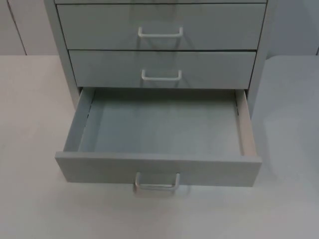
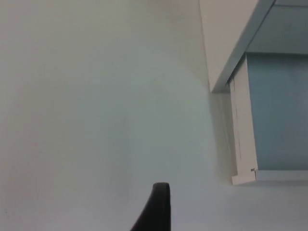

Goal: Open the drawer with the left hand, place the block into the drawer with the right hand, then close the drawer with the left hand.

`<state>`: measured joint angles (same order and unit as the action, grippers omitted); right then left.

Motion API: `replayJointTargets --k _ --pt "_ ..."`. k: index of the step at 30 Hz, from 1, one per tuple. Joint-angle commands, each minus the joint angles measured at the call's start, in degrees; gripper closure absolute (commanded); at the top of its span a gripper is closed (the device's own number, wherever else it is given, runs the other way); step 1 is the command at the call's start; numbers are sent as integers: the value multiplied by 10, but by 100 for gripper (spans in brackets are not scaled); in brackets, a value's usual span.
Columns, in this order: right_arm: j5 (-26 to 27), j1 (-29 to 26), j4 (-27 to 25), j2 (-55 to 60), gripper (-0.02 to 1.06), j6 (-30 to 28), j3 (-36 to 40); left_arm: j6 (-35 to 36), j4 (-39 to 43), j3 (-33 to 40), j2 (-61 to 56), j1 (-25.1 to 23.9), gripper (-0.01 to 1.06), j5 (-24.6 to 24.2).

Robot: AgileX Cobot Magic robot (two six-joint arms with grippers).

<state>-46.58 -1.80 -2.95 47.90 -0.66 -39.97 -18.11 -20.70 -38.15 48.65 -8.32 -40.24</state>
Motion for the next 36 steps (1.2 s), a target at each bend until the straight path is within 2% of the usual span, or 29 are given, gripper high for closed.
replayJointTargets --k 1,7,11,14,15,19,25,36 --pt "4 -3 -2 -2 -1 -4 -3 -1 -6 2 -13 -2 23 6" --pt "4 -3 -2 -2 -1 -4 -3 -12 -7 2 -42 1 23 0" --pt "4 -3 -1 -2 -1 -4 -3 -30 -7 2 -47 31 23 -10" --pt "-1 -3 2 -2 -1 -4 -3 -31 3 2 -47 58 14 -15" --pt "-1 -3 2 -2 -1 -4 -3 -31 3 2 -47 58 14 -15" --pt "-3 -3 -1 -2 -1 -4 -3 -31 6 2 -47 62 2 -15" --pt "-9 -3 1 13 -1 -4 -7 -31 6 2 -47 62 1 -15" --pt "-50 -5 39 201 -1 -4 -121 -31 6 2 -47 62 1 -14"
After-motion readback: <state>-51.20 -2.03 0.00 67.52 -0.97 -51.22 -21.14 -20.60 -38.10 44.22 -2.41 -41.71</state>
